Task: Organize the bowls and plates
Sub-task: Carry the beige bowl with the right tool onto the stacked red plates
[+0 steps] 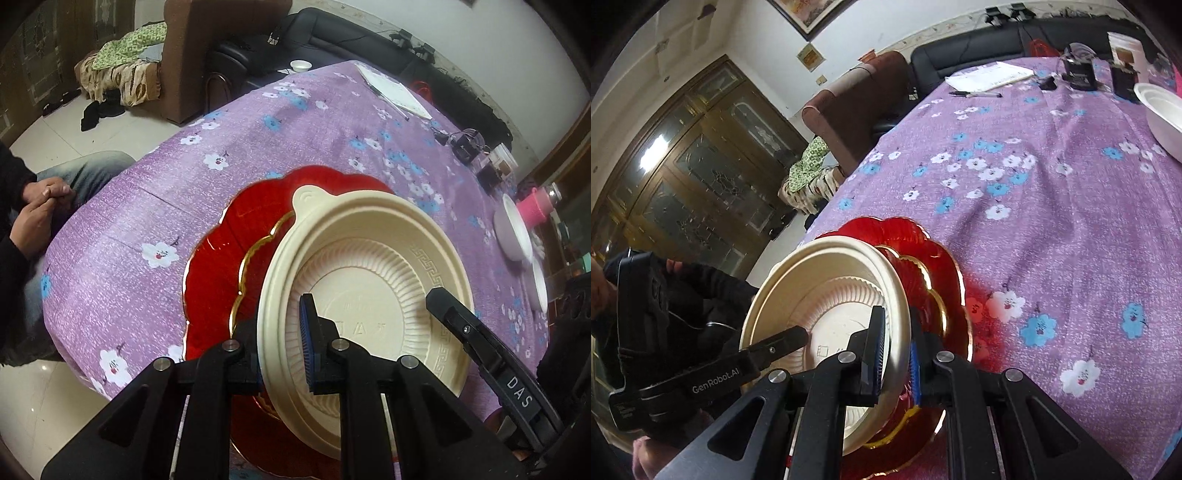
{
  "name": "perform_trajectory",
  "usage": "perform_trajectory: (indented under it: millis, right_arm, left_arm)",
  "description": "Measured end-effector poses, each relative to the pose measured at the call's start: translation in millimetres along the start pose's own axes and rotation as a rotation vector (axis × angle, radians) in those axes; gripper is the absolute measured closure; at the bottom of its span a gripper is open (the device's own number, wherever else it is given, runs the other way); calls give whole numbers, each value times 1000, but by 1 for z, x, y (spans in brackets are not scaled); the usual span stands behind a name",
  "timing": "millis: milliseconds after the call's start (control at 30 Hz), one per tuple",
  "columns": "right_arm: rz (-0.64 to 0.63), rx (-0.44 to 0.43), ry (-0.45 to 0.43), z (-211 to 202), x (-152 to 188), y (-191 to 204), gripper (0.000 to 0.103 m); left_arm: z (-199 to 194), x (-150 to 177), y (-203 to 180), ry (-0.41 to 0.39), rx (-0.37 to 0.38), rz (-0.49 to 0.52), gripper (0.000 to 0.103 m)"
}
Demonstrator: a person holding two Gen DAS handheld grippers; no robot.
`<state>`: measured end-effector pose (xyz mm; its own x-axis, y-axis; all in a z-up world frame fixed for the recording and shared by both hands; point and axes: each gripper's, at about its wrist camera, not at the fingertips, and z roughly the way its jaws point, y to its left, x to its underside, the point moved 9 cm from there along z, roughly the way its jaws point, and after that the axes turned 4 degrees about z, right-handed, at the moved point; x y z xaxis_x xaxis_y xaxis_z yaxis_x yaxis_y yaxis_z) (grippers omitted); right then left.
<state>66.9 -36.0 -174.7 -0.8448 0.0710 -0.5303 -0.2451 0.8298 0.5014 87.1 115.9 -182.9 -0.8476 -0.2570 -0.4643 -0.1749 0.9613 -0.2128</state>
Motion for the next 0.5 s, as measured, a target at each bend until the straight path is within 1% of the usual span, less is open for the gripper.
perform_trajectory:
  millis: [133,200,267,400,500]
  right_arm:
    - [-46,34,-23,2,-3,2,89]
    - [-62,49,-31,1,-3,1,88]
    - [-80,72,-57,-5,-5,0,76]
    - [-72,54,-101,-17,-12,-3,73]
    - [-58,33,-155,-33,-19,-9,73]
  left_arm:
    - [0,3,-1,24,6,35,90]
    - [-2,4,2,25,-21,58,89]
    - [-7,2,3,7,-19,70,87]
    - [-19,-1,8,-21,-25,75,86]
    - [-26,-2,10,-34,-39,91,81]
